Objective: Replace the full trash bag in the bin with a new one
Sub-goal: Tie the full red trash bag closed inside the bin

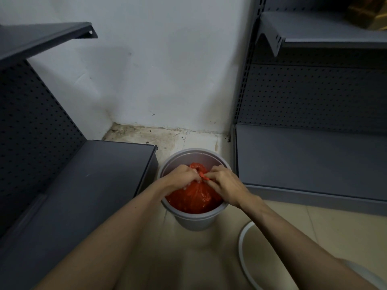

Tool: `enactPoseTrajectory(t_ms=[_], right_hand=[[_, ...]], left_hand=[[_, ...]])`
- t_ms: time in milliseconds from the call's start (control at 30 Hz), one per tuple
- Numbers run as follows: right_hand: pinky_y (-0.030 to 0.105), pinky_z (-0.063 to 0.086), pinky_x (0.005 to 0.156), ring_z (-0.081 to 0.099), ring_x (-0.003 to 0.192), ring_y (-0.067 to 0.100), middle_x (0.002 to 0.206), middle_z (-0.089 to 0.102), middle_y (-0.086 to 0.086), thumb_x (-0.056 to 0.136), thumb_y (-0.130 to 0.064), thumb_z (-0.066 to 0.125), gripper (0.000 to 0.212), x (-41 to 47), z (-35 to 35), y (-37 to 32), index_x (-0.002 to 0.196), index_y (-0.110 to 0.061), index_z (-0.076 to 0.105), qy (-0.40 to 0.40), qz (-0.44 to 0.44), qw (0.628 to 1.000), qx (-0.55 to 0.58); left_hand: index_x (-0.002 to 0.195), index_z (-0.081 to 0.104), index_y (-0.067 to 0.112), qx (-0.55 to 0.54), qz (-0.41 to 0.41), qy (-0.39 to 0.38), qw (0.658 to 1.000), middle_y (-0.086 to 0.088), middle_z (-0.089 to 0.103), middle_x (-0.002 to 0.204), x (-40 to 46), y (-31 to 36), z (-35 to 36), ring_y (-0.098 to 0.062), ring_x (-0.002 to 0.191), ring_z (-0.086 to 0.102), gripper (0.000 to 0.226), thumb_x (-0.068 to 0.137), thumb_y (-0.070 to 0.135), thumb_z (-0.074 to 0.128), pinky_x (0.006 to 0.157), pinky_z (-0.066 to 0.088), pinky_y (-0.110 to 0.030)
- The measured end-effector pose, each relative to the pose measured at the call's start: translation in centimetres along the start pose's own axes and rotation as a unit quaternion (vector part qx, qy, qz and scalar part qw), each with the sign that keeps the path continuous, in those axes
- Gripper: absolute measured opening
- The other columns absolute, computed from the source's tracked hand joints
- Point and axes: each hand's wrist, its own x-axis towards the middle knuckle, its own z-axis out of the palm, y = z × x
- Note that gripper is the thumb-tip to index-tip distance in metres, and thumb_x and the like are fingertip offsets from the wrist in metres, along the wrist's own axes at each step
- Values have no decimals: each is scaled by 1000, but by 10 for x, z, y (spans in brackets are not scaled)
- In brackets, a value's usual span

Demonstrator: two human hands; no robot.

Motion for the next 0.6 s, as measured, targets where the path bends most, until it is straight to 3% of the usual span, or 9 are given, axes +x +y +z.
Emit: enactPoseTrajectory(t_ms=[167,300,467,533,600], right_hand=[[41,45,85,54,90,23,100,61,5,98,-32,43,32,-3,3,-4,117,-22,67,19,-23,998,-63],[39,46,88,56,94,22,106,62,5,99,-31,45,34,-5,5,-1,126,-23,63,14,-13,999,-45],[39,49,92,60,103,18,111,63,1,100,-38,45,34,-6,4,-2,128,-28,61,-7,41,995,88],[40,50,92,61,101,15,108,66,0,99,-40,47,32,-7,5,-2,124,-31,64,13,61,986,153],[39,49,94,62,99,11,104,67,-1,98,-36,52,28,-8,8,-2,120,-31,68,52,80,971,220]], left_hand=[[70,65,12,-88,-36,14,995,-1,56,62,3,-5,0,-12,58,50,25,91,25,59,60,43,-25],[73,69,10,-26,-22,5,999,-3,58,62,4,-6,-1,-15,61,54,14,83,19,68,74,47,-35],[82,75,25,7,39,37,999,4,69,85,3,-7,3,-15,83,63,12,90,21,67,88,49,-34],[95,76,19,13,51,69,996,1,70,96,2,-8,8,-17,94,64,11,90,23,68,90,46,-31],[107,74,13,43,66,117,990,-2,67,110,7,-12,13,-17,106,60,23,89,26,69,94,43,-29]])
